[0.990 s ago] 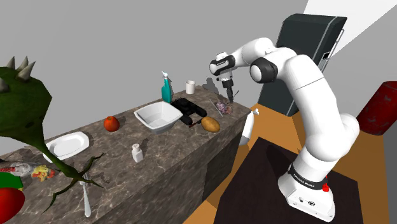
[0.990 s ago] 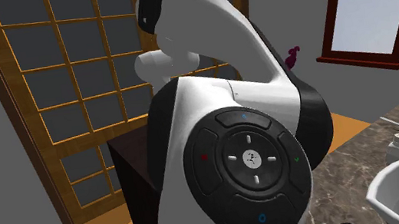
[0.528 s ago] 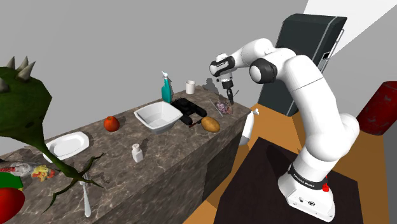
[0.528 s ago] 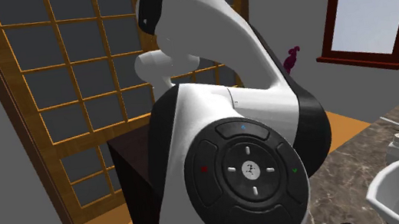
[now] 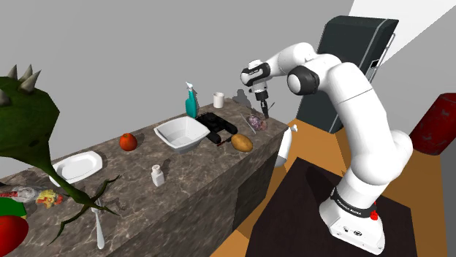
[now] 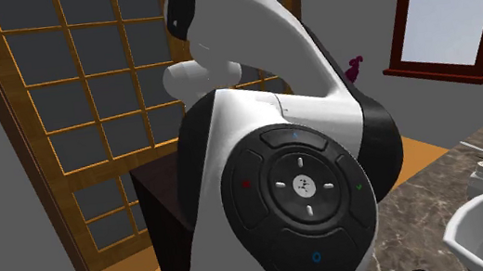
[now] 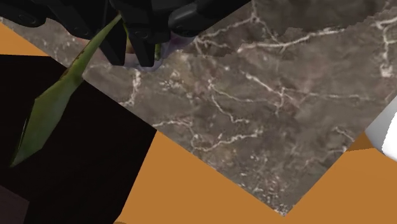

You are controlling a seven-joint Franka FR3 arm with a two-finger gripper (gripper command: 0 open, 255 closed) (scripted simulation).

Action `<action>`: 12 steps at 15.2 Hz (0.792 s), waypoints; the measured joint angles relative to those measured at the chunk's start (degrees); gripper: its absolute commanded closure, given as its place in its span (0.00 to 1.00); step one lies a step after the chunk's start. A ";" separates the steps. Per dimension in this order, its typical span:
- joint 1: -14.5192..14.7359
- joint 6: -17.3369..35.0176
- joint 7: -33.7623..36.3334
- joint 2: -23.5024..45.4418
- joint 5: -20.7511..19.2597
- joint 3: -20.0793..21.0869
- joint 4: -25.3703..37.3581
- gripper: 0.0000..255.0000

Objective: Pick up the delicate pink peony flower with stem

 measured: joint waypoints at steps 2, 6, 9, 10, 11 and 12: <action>0.03 -0.99 -0.12 -0.62 -0.17 -0.14 0.40 1.00; 0.13 -3.14 -0.35 -2.01 -0.53 -0.45 1.24 1.00; 0.09 -4.83 -0.56 -2.73 -0.76 -0.64 2.27 1.00; 0.10 -5.35 -0.71 -3.21 -0.91 -0.77 2.33 1.00; 0.08 -6.06 -0.69 -3.26 -0.92 -0.78 3.01 1.00; 0.15 -6.71 -0.71 -3.61 -1.01 -0.84 3.30 1.00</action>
